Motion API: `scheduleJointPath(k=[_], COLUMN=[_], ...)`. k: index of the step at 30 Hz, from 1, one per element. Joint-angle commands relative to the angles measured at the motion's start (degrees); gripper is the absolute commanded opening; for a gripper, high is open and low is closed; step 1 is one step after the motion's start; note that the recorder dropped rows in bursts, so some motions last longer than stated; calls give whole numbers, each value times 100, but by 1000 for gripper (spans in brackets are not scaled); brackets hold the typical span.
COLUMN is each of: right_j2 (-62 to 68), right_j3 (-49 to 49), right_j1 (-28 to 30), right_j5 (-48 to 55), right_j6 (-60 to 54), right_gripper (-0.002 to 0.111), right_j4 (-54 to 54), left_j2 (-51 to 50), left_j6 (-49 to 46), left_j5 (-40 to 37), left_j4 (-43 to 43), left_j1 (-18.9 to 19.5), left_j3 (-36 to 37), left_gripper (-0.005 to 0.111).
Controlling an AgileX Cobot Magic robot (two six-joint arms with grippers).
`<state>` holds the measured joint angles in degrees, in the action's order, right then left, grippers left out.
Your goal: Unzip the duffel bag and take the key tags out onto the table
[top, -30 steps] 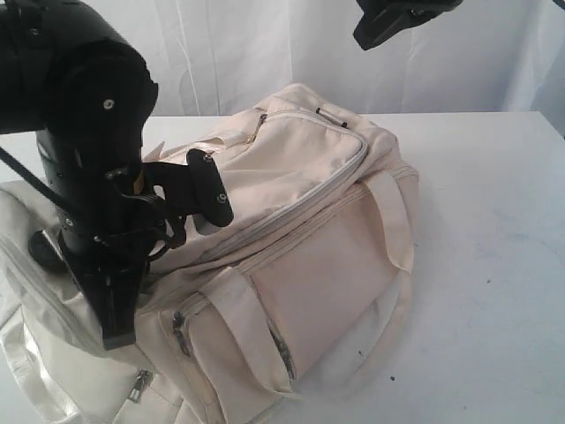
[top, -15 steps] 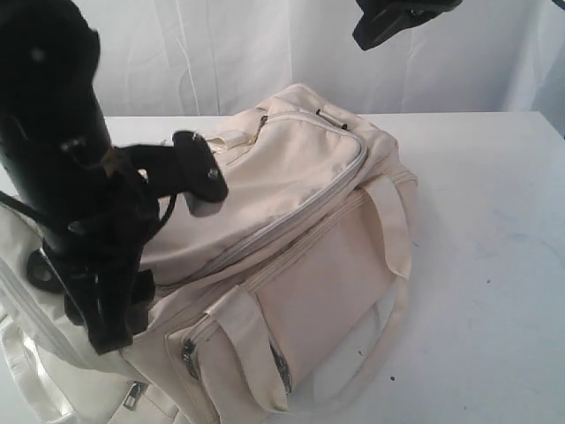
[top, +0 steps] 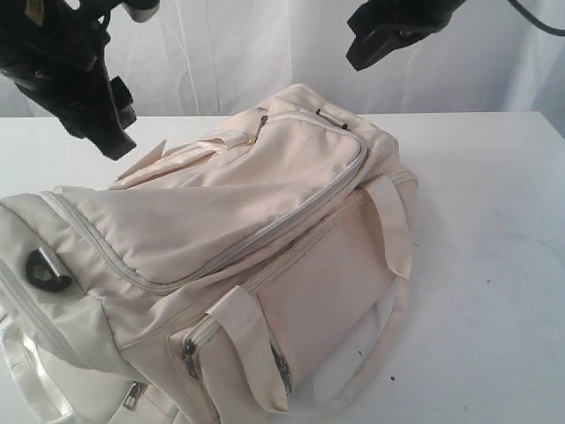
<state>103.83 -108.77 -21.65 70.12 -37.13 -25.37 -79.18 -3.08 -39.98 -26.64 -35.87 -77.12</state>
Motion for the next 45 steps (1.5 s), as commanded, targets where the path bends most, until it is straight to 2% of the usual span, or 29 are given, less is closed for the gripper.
scheduleJointPath(k=[1,6,9,13,16,20,26,29,39,45], right_j2=[138,181,194,197,197,197,234,272,272,272], right_j3=[22,22,22,22,22,22,22,22,22,22], right_j1=[71,71,71,71,71,71,71,71,71,71], right_j5=[-15,-15,-15,-15,-15,-15,-260,-288,-252,-253], right_j6=[3,25,25,30,30,30,30,30,30,-13], right_gripper=[0,0,0,0,0,0,0,0,0,0], right_j4=[-58,-58,-58,-58,-58,-58,-71,-95,-95,-95], left_j2=[-687,-1775,-2486,-3503,-4052,-4484,-4608,-4784,-5295,-5373], left_j6=[-400,-2879,-3343,-3448,-3425,-3224,-3036,-2471,-2534,-2521], left_j5=[575,562,337,-343,-621,-659,-695,-457,-484,-841], left_j4=[1494,5160,6913,8352,8618,8618,8557,8513,9805,9891], left_j1=[864,1778,2307,2703,2728,2717,2717,2717,2717,2717], left_j3=[-45,-838,-1540,-2434,-2913,-3149,-3162,-3162,-3162,-3162], left_gripper=[61,56,55,56,56,56,56,56,56,56])
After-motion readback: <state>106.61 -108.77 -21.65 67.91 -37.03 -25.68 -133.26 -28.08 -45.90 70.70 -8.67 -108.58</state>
